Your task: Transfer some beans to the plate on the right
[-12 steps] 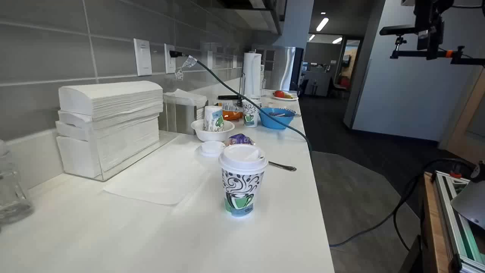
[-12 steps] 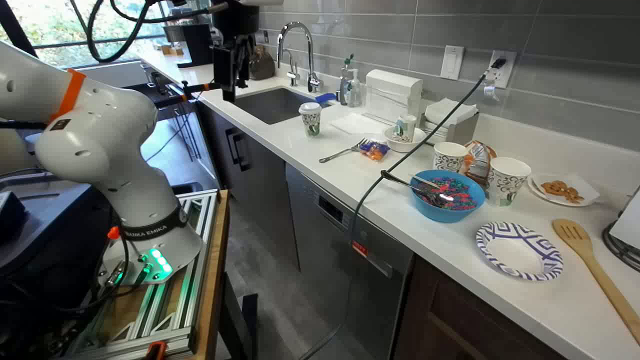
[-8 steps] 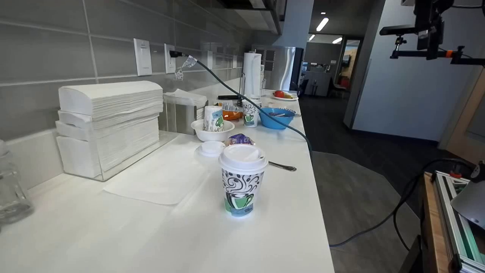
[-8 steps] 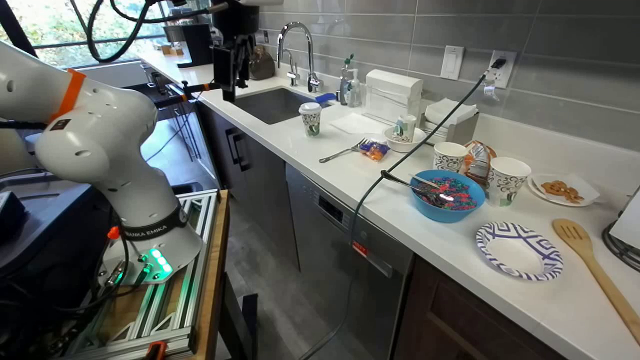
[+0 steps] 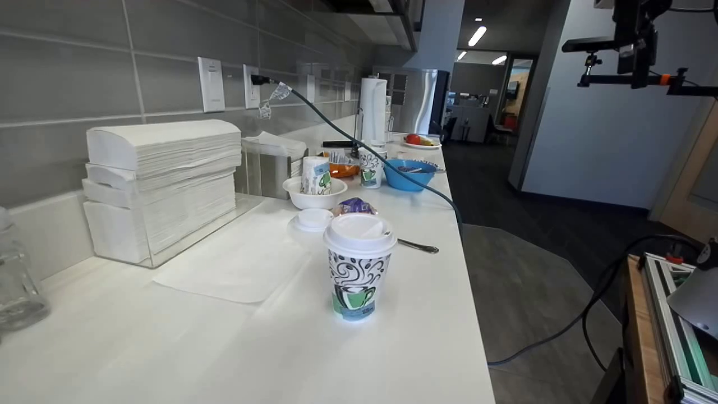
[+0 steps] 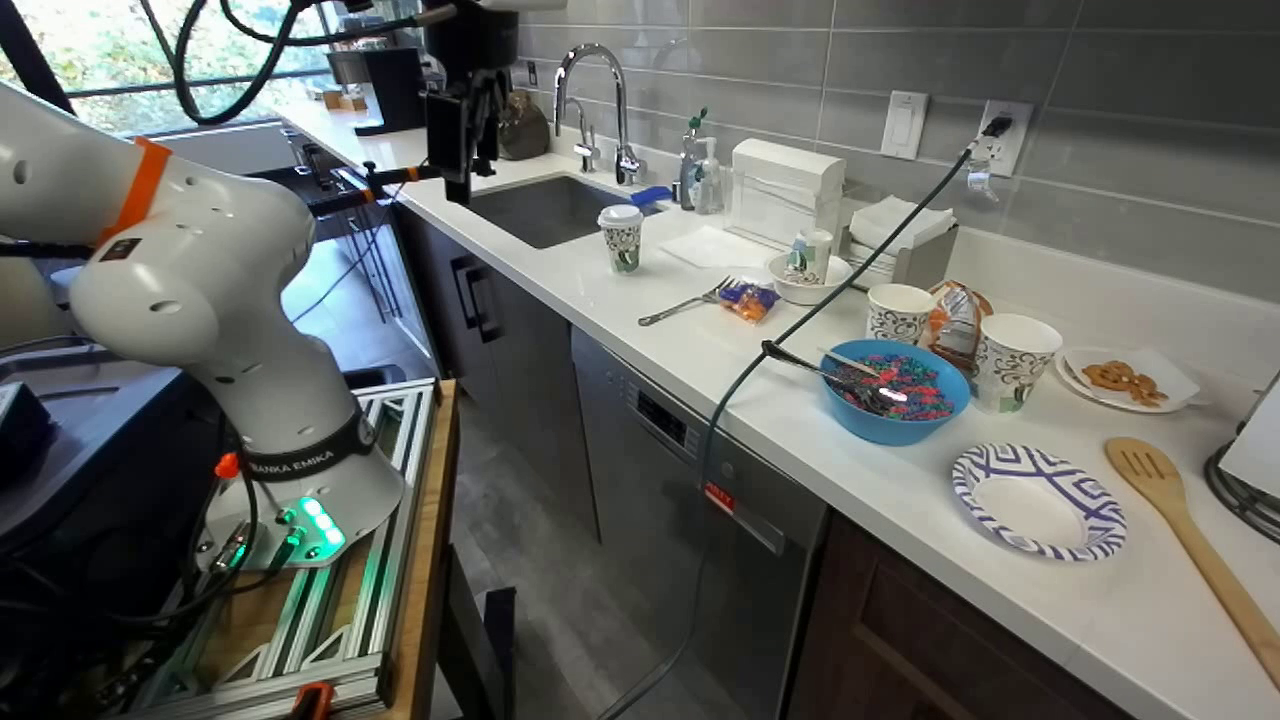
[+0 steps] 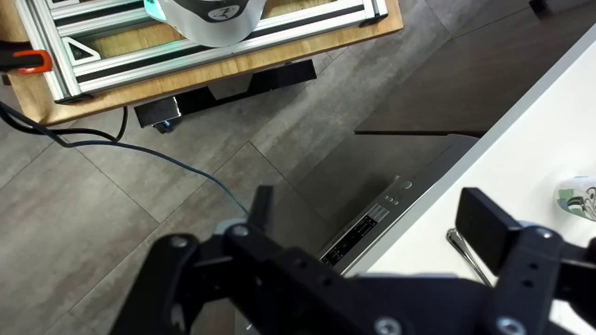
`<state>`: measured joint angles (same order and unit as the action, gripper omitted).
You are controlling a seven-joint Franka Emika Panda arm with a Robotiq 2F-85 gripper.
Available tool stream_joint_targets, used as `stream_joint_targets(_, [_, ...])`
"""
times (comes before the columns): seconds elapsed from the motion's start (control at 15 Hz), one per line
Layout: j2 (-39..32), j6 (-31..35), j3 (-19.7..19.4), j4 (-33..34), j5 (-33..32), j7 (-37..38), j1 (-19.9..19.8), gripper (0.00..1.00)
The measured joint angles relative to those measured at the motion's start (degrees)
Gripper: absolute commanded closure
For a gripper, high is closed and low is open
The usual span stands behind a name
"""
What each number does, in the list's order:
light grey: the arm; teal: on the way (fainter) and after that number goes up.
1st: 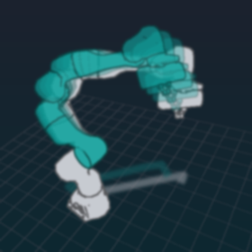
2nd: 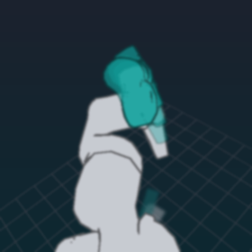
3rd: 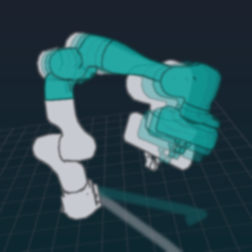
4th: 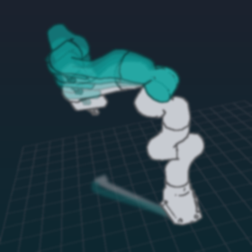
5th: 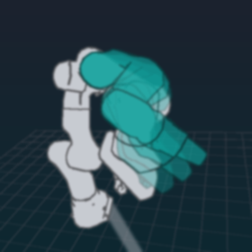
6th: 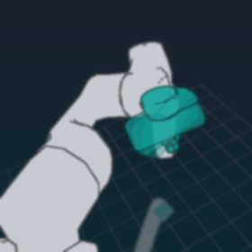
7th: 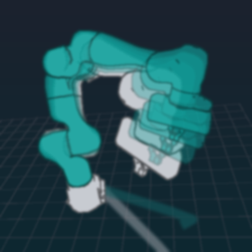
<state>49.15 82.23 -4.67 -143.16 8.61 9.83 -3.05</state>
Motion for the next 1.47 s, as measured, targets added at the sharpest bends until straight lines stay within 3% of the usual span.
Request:
stream_joint_targets(0.33, [-4.1,8.4,3.1,0.1,0.2,1.4,-1.0,0.0])
stream_joint_targets(0.73, [-17.9,21.0,6.4,3.4,0.2,5.2,-1.0,0.0])
stream_joint_targets(1.47, [-43.6,36.1,5.0,15.2,0.1,15.2,-1.8,0.0])
